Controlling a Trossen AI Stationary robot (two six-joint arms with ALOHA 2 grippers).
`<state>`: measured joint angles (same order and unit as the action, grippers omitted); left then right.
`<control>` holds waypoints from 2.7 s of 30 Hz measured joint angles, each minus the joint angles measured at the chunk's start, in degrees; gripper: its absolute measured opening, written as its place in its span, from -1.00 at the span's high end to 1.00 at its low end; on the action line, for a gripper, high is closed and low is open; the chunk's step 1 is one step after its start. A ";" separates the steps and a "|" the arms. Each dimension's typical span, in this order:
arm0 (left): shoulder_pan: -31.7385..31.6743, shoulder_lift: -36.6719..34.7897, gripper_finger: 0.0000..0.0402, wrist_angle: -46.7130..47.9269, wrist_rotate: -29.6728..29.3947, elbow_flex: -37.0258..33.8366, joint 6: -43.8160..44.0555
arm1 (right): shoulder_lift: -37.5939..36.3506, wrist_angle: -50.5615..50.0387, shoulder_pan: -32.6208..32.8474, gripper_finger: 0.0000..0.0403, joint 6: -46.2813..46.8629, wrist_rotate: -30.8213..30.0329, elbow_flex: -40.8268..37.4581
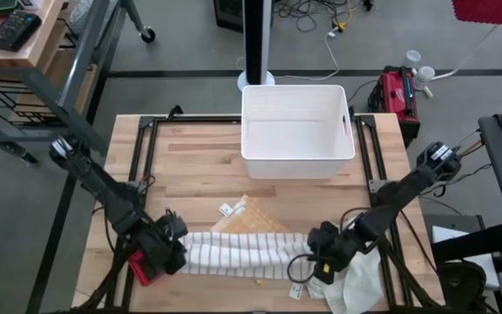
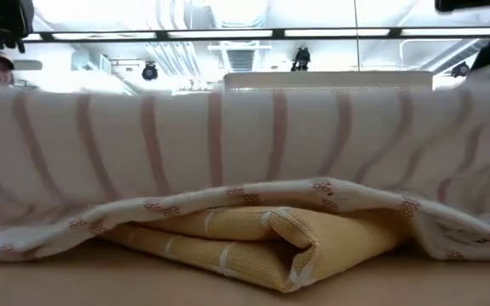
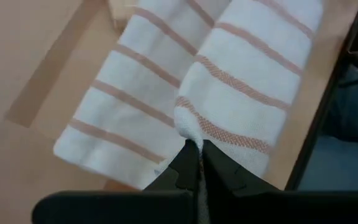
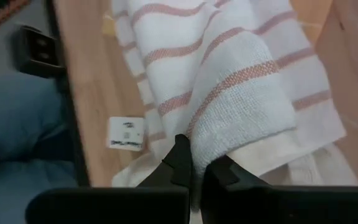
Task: Fold towel
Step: Fold the brown patterned towel
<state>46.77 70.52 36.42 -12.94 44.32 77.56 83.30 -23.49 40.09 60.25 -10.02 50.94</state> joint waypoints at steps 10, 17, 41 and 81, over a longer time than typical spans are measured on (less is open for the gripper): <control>0.23 8.72 0.65 -3.08 2.11 0.01 2.90 | 6.49 2.76 0.17 0.71 1.25 2.47 2.49; 0.85 11.22 0.37 -4.45 6.02 0.01 4.31 | 7.69 2.71 1.65 0.26 1.79 7.50 4.77; 2.62 6.84 0.30 -14.48 6.39 0.00 1.66 | 7.55 -5.90 7.71 -0.09 -0.20 6.57 8.81; 1.78 7.06 0.63 -25.65 1.85 -0.03 1.60 | 12.81 -0.65 11.41 0.66 -11.41 1.39 14.58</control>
<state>48.54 77.58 10.77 -11.09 44.29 79.15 96.12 -24.14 51.50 48.84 -8.63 65.52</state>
